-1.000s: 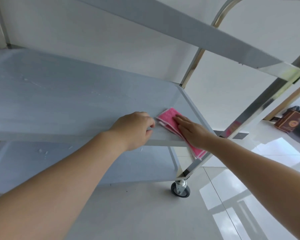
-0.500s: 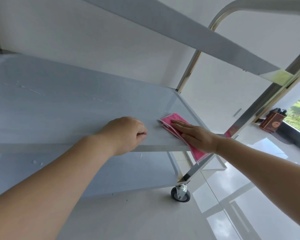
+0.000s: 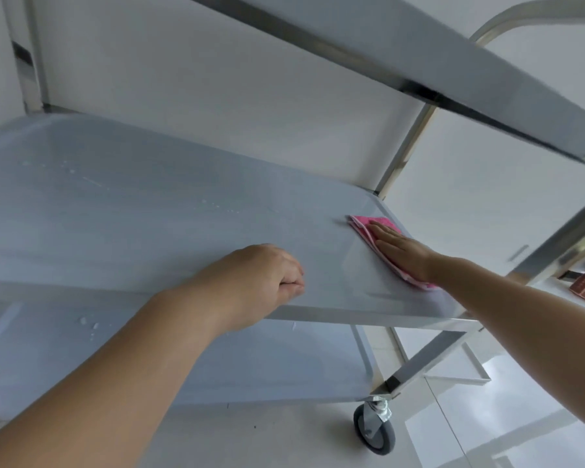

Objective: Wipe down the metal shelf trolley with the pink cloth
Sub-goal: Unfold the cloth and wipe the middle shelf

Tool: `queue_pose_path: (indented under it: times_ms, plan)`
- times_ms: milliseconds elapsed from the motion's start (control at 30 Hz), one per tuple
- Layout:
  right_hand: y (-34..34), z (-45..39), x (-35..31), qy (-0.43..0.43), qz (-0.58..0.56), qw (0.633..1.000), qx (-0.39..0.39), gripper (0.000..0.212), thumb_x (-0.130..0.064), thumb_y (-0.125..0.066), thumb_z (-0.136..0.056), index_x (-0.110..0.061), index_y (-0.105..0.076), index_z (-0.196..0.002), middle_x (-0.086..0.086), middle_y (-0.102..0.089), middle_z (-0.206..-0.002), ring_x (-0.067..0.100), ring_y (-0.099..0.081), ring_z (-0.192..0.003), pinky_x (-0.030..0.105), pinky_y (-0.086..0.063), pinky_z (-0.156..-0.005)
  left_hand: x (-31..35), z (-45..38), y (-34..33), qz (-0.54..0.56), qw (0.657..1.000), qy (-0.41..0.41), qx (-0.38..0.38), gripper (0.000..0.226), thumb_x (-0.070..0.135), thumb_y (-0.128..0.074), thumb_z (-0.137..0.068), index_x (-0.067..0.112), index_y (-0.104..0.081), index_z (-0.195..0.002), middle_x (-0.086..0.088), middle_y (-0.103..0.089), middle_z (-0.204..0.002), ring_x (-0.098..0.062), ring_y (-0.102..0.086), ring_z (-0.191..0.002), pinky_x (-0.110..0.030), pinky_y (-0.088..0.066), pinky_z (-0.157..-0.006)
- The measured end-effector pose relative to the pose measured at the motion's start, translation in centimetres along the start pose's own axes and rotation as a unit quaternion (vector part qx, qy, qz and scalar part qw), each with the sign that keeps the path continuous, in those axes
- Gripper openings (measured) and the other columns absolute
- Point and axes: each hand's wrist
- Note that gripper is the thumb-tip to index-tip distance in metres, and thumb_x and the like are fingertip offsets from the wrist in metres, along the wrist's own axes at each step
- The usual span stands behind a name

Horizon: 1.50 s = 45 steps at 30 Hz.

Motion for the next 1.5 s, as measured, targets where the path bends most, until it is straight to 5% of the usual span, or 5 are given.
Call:
queue_pose_path:
  times_ms: [400,767,967,1267,1500]
  plan:
    - [1.4,-10.2,3.1,-0.034,-0.005,0.999,0.011,0.049,-0.028,-0.024,-0.102,-0.014,-0.012,-0.148,0.003,-0.008,-0.158,0.017,-0.008,-0.144,0.023,0.000,-0.112,-1.5,0.5,2.0,-0.069,0.997,0.004,0.019,0.022,0.035,-0.052,-0.091,0.023,-0.069,-0.097,0.011,-0.066,-0.104,-0.009,-0.058,-0.099,-0.033,-0.046,-0.086]
    - [2.1,-15.7,4.0,-0.011,0.001,1.000,0.029,0.049,-0.028,-0.028,-0.101,-0.021,-0.017,-0.148,0.002,-0.016,-0.157,0.023,-0.013,-0.143,0.040,-0.007,-0.118,-1.5,0.8,2.0,-0.076,0.996,0.015,0.037,0.023,0.030,-0.049,-0.092,0.017,-0.067,-0.089,0.007,-0.066,-0.095,-0.013,-0.057,-0.093,-0.033,-0.046,-0.082]
    - [1.3,-13.6,2.5,0.027,-0.019,0.999,0.036,0.046,-0.021,-0.028,-0.102,-0.013,-0.020,-0.147,0.005,-0.015,-0.157,0.019,-0.013,-0.144,0.021,-0.002,-0.110,-1.4,0.9,1.9,-0.084,0.995,0.004,0.045,0.023,0.027,-0.049,-0.092,0.016,-0.067,-0.083,0.006,-0.067,-0.091,-0.014,-0.057,-0.092,-0.034,-0.046,-0.081]
    - [0.5,-4.7,-4.2,0.064,-0.012,0.998,0.002,0.048,-0.031,-0.022,-0.102,-0.027,-0.009,-0.147,-0.007,-0.004,-0.157,0.007,-0.001,-0.143,0.023,0.005,-0.112,-0.6,1.0,2.5,-0.107,0.994,-0.009,0.031,0.029,0.025,-0.047,-0.092,0.021,-0.041,-0.064,0.006,-0.045,-0.067,-0.017,-0.049,-0.077,-0.036,-0.045,-0.073]
    - [-0.8,2.7,-9.5,0.183,0.024,0.983,-0.019,0.048,-0.041,-0.015,-0.095,-0.034,0.003,-0.140,-0.009,0.005,-0.155,0.002,0.010,-0.142,0.022,0.008,-0.116,-0.5,1.4,2.6,-0.132,0.990,-0.002,0.051,0.027,0.027,-0.044,-0.090,0.015,-0.047,-0.067,0.004,-0.051,-0.075,-0.019,-0.049,-0.076,-0.036,-0.046,-0.069]
Point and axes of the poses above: each hand's wrist, its own z-axis away from the middle knuckle, its own y-axis out of the back of the hand, x = y × z
